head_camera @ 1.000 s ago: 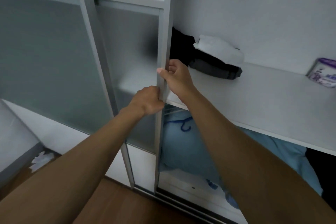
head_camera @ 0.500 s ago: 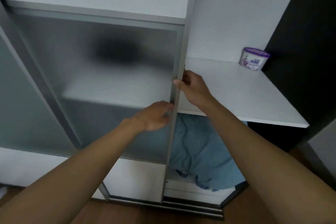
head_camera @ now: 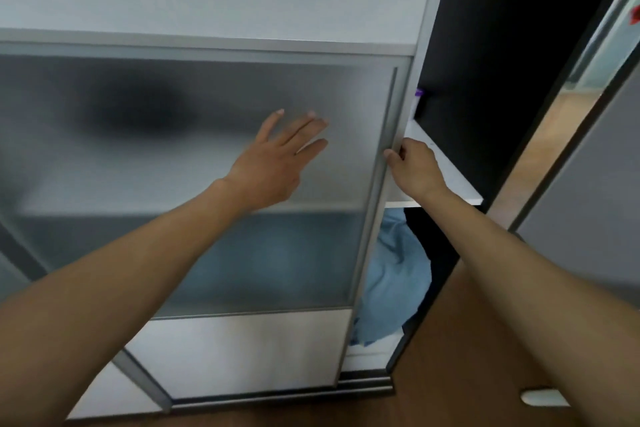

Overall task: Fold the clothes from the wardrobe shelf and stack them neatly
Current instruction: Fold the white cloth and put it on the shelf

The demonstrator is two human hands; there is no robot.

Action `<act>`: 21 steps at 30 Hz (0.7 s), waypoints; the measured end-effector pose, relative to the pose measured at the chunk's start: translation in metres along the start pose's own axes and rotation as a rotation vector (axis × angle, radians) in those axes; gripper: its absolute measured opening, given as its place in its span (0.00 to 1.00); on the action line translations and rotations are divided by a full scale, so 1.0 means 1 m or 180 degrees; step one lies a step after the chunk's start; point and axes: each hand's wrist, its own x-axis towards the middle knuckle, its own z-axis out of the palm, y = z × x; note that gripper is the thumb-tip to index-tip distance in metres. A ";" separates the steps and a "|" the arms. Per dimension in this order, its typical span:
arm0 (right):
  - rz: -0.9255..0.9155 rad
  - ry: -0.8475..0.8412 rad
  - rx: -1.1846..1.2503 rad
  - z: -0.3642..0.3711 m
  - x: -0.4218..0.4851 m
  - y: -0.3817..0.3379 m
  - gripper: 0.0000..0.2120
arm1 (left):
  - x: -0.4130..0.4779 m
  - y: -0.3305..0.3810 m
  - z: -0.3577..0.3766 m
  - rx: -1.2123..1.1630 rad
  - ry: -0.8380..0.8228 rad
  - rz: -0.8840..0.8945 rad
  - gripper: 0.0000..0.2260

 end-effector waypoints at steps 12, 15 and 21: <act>0.1307 -0.0222 -0.0659 -0.083 -0.004 0.102 0.36 | 0.081 0.087 0.019 0.0691 0.0118 0.0279 0.37; 0.1641 -0.0415 -0.0466 -0.097 -0.002 0.126 0.44 | 0.093 0.099 0.021 0.0721 0.0168 0.0331 0.37; 0.1866 -0.0517 0.0569 -0.109 0.006 0.156 0.33 | 0.114 0.126 0.026 0.0615 0.0067 0.0370 0.41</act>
